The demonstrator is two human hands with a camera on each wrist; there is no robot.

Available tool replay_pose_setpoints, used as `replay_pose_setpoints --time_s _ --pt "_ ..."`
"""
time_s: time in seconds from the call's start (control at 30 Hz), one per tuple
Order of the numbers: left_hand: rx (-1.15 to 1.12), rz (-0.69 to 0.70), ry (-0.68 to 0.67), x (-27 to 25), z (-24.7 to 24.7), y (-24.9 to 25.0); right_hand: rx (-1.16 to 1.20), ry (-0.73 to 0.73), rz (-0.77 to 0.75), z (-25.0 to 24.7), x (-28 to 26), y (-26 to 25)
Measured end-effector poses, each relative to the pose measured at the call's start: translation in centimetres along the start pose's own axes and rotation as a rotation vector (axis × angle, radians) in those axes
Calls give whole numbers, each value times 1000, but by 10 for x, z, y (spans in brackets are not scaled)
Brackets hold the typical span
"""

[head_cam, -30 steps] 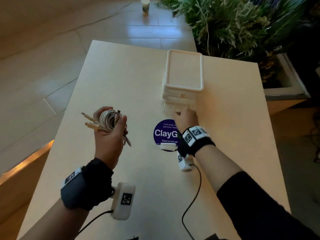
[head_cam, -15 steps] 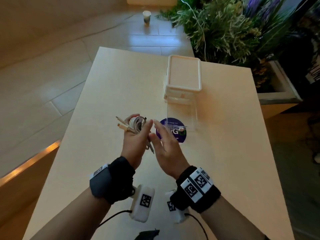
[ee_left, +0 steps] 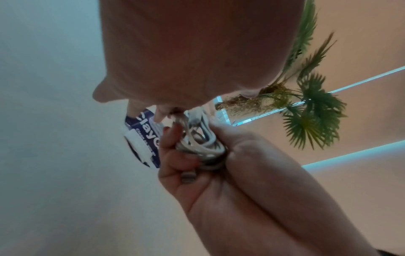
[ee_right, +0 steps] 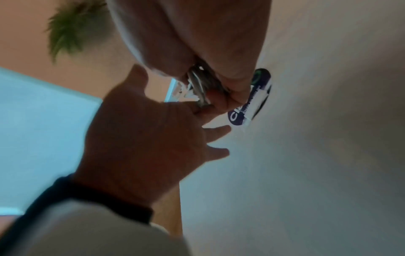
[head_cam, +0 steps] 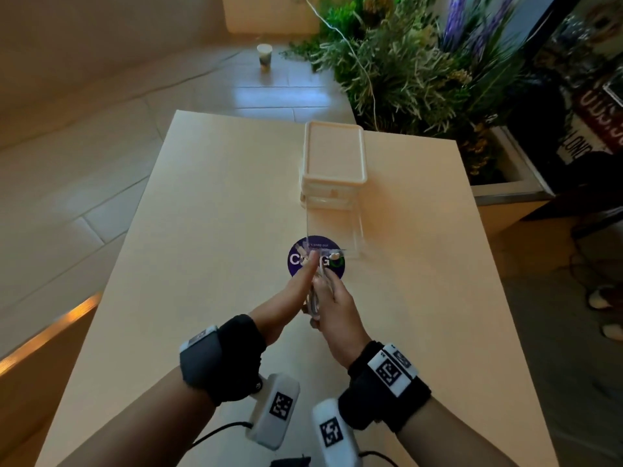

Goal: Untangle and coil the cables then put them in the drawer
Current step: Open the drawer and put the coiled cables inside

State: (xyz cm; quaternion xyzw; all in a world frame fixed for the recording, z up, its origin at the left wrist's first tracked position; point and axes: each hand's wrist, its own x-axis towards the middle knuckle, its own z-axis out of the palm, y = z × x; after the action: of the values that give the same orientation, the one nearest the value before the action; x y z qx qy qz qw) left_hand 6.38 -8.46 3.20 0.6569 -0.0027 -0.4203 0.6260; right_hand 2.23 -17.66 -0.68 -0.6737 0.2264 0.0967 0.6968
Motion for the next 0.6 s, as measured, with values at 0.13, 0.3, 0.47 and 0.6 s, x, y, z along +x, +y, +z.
replay_pose_setpoints --time_s 0.13,0.3,0.47,0.6 --pt "-113 -64 138 6 -5 2 388 32 152 -18 25 -23" --pt "-200 -12 351 19 -22 -11 -122 258 -180 -46 92 -59" --pt "36 156 543 28 -39 -22 -919 199 -269 -39 133 -25" --pt "386 334 618 41 -51 -23 -1141 218 -105 -31 153 -14"
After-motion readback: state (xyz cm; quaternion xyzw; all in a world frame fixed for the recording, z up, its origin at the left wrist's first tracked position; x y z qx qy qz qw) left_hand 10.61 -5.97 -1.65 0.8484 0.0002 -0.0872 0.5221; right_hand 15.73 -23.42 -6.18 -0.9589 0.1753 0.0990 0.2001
